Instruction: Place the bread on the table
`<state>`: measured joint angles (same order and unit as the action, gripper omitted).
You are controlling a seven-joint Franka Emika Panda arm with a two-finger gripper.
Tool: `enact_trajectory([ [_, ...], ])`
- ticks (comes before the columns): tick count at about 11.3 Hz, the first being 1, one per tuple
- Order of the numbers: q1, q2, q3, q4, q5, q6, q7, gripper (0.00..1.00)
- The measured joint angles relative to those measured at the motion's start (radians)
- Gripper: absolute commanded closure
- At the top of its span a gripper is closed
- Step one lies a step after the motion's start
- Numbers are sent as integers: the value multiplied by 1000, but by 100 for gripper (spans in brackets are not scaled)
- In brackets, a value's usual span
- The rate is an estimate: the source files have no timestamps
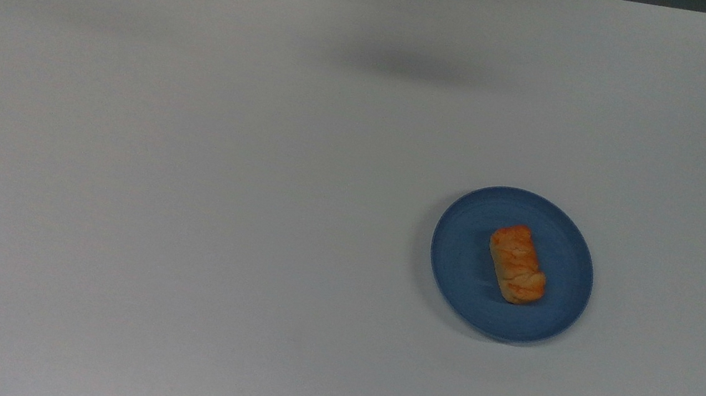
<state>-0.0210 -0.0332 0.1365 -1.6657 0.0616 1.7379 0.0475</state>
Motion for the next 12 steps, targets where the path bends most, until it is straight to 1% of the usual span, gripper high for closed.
enact_trajectory([
  [8, 9, 8, 5, -5, 0, -16, 0, 0],
  [12, 14, 83, 5, -8, 0, 15, 0, 0],
])
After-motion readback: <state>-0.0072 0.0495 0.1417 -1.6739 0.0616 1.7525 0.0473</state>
